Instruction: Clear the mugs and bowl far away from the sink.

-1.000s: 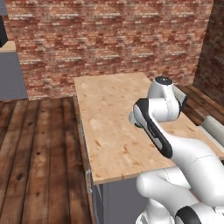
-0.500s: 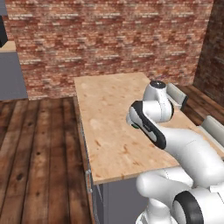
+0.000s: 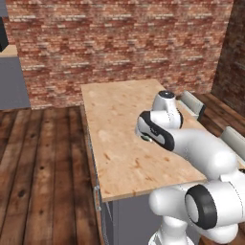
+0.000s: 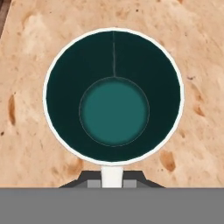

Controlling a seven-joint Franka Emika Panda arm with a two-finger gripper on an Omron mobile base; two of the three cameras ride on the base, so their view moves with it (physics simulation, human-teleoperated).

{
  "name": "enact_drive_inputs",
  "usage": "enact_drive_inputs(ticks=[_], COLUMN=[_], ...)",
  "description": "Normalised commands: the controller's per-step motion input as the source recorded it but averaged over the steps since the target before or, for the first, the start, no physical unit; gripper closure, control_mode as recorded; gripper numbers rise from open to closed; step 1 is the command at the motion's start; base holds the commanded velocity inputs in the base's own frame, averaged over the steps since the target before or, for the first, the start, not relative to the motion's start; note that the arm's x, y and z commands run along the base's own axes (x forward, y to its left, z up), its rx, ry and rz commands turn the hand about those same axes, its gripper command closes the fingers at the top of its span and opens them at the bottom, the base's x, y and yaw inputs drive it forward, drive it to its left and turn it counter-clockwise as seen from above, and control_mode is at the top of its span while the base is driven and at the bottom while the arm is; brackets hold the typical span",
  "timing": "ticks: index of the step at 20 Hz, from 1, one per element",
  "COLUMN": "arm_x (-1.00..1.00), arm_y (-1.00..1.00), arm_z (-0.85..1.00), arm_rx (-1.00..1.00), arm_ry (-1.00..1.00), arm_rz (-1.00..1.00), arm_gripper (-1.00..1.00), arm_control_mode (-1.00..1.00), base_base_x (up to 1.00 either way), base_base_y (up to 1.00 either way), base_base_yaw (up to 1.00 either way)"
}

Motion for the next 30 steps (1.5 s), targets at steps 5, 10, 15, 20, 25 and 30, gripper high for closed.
enact_drive_inputs(ticks=[5,10,15,20,25,30], arm_x=[0.2,0.27,0.27,0.23,0.19,0.17], arm_y=[0.0,0.0,0.0,0.0,0.0,0.0], arm_z=[-0.28,-0.28,-0.26,-0.26,-0.32,-0.32], arm_rx=[0.0,0.0,0.0,0.0,0.0,0.0], arm_ry=[-0.01,0.0,0.0,0.0,0.0,0.0], arm_rz=[0.0,0.0,0.0,0.0,0.0,0.0], arm_gripper=[1.0,1.0,1.0,1.0,1.0,1.0], arm_control_mode=[-1.0,-1.0,-1.0,-1.0,-1.0,-1.0], base_base_x=[0.0,0.0,0.0,0.0,0.0,0.0], base_base_y=[0.0,0.0,0.0,0.0,0.0,0.0], base_base_yaw=[0.0,0.0,0.0,0.0,0.0,0.0])
